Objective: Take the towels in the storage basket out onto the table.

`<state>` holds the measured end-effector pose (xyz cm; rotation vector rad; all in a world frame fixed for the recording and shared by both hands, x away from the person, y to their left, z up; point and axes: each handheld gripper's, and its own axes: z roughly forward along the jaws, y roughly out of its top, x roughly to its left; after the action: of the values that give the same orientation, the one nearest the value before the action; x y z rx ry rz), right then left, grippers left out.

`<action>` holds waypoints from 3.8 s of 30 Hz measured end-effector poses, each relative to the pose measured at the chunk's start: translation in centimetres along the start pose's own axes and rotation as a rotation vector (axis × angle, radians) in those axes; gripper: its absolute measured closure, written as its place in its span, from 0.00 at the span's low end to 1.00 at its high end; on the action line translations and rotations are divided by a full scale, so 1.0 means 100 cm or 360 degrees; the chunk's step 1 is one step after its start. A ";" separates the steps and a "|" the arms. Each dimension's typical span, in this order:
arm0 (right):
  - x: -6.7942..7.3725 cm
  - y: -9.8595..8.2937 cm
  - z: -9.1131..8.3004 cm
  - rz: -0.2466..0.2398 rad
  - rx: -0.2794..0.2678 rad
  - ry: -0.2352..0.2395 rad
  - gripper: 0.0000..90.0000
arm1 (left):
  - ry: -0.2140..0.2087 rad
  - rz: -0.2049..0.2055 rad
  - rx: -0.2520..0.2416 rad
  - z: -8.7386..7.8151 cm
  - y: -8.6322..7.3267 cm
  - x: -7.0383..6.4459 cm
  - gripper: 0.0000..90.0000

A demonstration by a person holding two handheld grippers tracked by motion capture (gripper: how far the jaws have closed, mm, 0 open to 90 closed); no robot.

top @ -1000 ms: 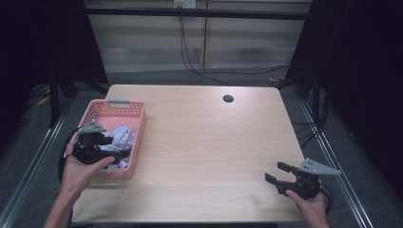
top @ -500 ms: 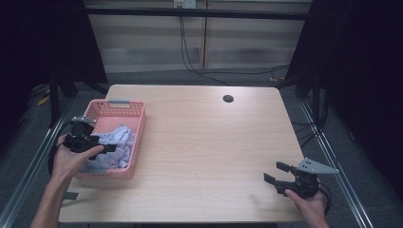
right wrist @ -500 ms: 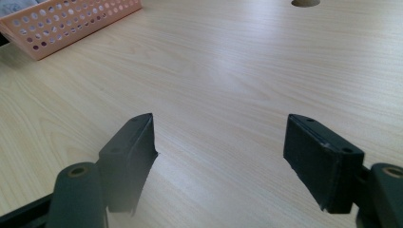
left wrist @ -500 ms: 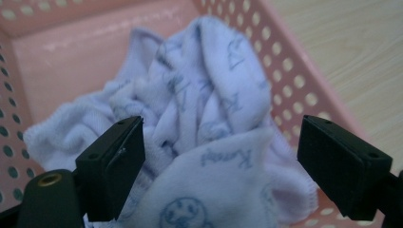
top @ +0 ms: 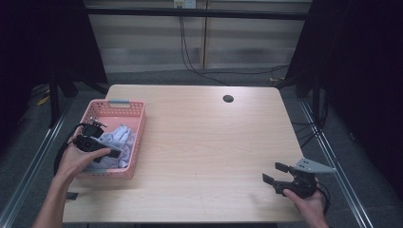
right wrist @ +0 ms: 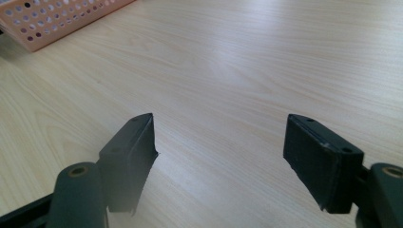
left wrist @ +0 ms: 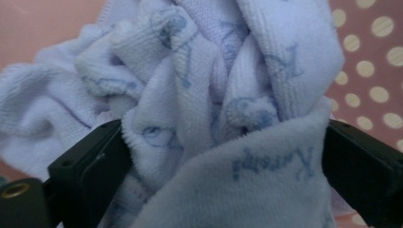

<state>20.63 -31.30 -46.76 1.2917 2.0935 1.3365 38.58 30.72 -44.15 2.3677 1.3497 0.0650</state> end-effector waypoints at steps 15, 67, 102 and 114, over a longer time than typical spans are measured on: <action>0.000 0.000 -0.001 -0.0003 -0.0010 0.0004 0.29 | 0.0064 -0.0034 0.0266 0.025 0.015 0.002 0.07; 0.002 0.001 0.000 -0.0016 -0.0014 -0.0011 0.29 | -0.0149 -0.0191 -0.0294 -0.045 0.005 0.027 0.62; 0.003 0.001 -0.001 -0.0020 -0.0017 0.0000 0.29 | -0.0178 -0.0175 -0.0591 -0.107 0.020 0.004 0.61; 0.004 0.001 -0.001 -0.0023 -0.0026 0.0023 0.29 | -0.0139 -0.0100 -0.0693 -0.134 0.026 -0.024 0.60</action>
<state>20.42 -31.04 -46.51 1.2618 2.0934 1.3578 36.21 32.01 -30.60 1.9422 1.2228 0.2123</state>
